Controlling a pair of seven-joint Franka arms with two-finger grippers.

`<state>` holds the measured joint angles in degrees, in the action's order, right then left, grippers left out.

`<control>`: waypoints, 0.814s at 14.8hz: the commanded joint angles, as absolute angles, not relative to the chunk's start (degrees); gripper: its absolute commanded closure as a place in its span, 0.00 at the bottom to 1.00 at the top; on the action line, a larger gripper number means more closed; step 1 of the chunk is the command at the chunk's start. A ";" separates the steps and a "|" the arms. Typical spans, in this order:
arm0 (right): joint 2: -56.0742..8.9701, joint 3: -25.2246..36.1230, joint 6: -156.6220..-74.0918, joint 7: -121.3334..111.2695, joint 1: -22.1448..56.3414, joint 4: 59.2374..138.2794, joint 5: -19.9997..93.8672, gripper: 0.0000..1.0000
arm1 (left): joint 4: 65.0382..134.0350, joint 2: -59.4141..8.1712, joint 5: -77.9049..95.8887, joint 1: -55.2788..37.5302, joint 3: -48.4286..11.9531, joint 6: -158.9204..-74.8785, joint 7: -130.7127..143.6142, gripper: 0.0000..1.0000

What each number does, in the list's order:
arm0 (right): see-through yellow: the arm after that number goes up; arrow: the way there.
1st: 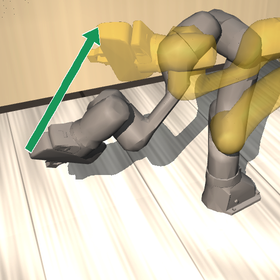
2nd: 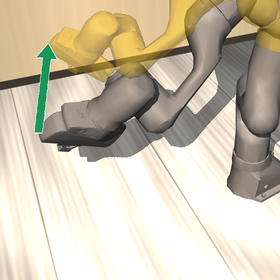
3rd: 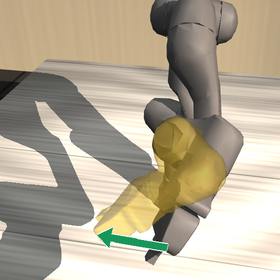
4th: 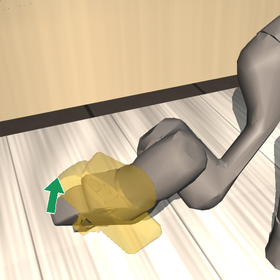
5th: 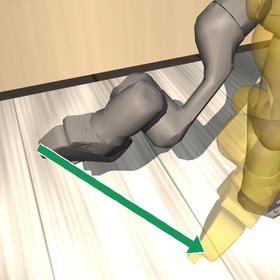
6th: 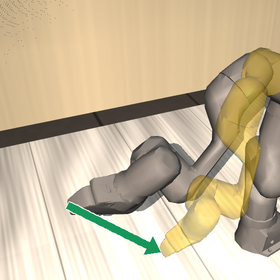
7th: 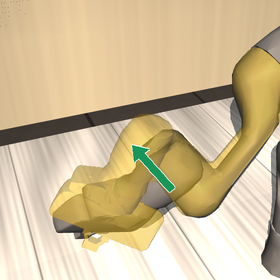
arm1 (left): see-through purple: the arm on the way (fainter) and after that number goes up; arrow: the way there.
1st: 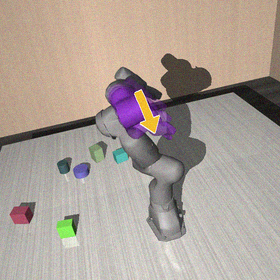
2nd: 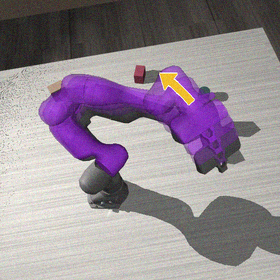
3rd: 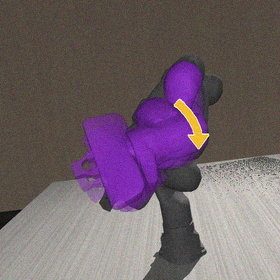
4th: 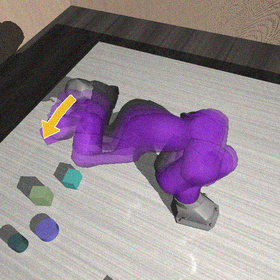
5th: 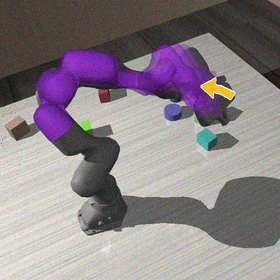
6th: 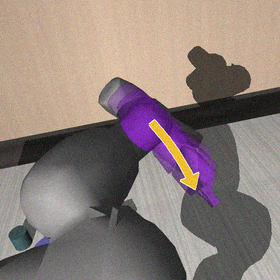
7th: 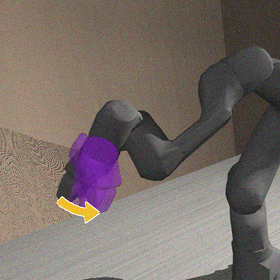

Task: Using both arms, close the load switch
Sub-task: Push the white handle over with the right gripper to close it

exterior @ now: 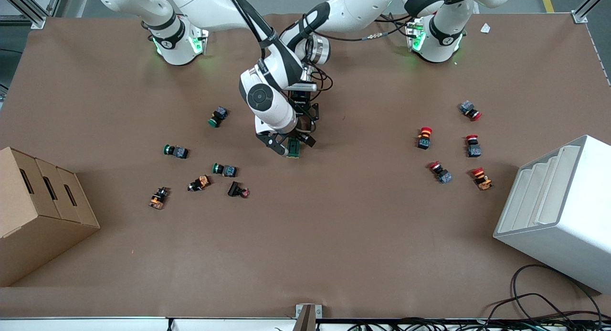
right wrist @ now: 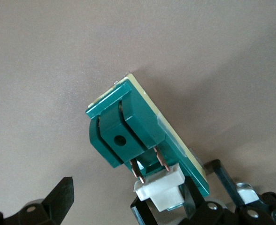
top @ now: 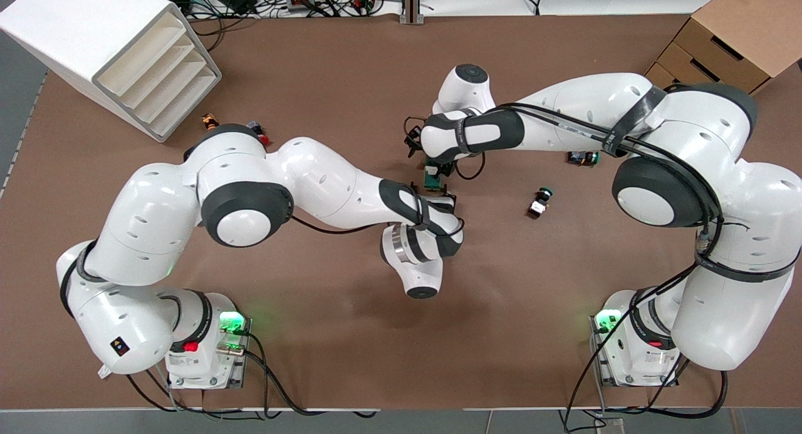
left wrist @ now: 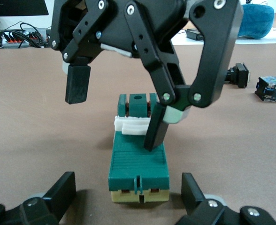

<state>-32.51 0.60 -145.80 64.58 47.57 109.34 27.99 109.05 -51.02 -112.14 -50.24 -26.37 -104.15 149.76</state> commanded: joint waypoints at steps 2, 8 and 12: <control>-33.75 0.79 -148.10 64.95 45.70 104.07 29.00 0.00 | 109.42 -53.09 -111.80 -50.71 -26.02 -104.07 151.79 0.01; -33.75 0.97 -148.01 64.86 44.21 102.22 28.92 0.00 | 109.34 -53.35 -111.62 -51.07 -26.10 -103.10 151.44 0.01; -34.53 0.97 -148.27 64.07 43.68 101.52 28.30 0.00 | 109.42 -53.26 -111.53 -50.89 -26.10 -103.18 151.44 0.01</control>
<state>-33.04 1.42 -147.60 65.45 44.26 102.66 28.08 109.17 -51.21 -112.13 -50.59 -26.36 -103.21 149.96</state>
